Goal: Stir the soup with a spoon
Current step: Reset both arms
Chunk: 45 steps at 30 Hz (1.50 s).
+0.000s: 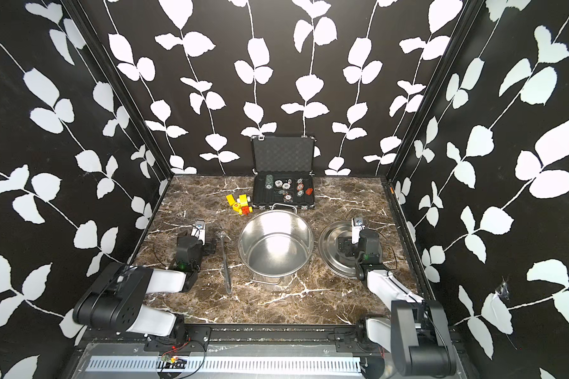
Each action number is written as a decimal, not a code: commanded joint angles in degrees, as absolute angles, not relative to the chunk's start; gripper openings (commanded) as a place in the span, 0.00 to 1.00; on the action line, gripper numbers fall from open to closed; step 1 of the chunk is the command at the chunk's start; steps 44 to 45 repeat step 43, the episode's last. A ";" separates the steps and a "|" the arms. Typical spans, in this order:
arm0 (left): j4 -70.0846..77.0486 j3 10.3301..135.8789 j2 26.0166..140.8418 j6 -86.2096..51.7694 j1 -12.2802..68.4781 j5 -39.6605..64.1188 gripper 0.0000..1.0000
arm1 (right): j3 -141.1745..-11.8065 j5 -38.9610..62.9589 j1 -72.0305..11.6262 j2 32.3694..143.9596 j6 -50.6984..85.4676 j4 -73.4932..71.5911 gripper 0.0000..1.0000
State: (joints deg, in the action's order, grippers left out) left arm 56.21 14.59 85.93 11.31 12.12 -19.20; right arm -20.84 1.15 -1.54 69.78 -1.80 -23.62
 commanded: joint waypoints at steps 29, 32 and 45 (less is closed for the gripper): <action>54.47 21.88 89.65 5.36 4.64 -13.20 0.99 | -23.24 1.49 0.46 87.89 -0.35 -48.34 0.99; 54.43 21.96 89.65 5.38 4.66 -13.27 0.99 | -23.24 1.49 0.44 87.92 -0.35 -48.38 0.99; 54.17 22.04 89.56 5.34 4.32 -12.04 0.99 | -23.33 1.19 0.35 87.98 -0.35 -48.30 0.99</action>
